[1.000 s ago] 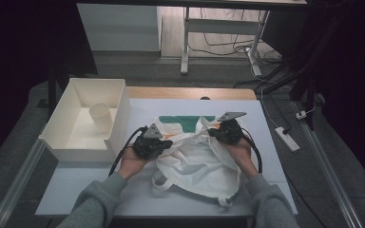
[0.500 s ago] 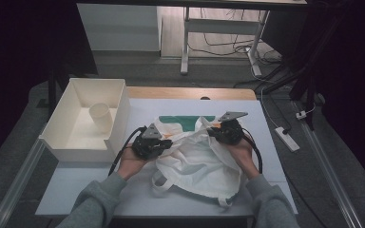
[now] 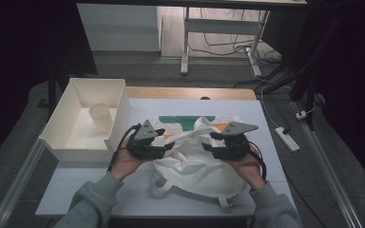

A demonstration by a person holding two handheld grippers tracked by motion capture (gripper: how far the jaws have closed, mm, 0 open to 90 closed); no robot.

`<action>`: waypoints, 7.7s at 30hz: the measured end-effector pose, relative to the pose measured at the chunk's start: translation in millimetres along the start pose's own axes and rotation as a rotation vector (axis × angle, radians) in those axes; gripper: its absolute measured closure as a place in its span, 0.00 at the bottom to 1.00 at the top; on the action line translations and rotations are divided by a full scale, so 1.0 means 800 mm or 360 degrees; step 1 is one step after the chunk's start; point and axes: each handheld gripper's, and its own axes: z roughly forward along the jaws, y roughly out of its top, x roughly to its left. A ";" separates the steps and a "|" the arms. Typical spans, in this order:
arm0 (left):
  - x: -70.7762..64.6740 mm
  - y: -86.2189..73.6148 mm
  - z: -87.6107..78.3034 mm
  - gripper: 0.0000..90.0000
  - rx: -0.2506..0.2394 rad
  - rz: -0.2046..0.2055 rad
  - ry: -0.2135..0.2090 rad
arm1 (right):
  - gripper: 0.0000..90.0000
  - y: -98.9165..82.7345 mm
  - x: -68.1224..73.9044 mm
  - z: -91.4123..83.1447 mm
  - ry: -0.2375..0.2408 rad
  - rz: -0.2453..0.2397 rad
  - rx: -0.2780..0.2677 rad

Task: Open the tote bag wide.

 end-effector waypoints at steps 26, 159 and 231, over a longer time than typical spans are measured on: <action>0.024 0.034 0.108 0.56 0.0218 0.0105 -0.0210 | 0.50 -0.026 0.047 0.042 0.0164 -0.0039 0.0174; 0.049 0.017 0.075 0.89 0.0021 -0.0111 -0.0049 | 0.93 -0.019 0.004 -0.029 -0.0249 -0.0116 0.0189; 0.043 -0.005 0.122 0.87 0.0228 -0.0083 -0.0065 | 0.61 -0.018 -0.044 0.066 -0.0044 -0.0082 0.0340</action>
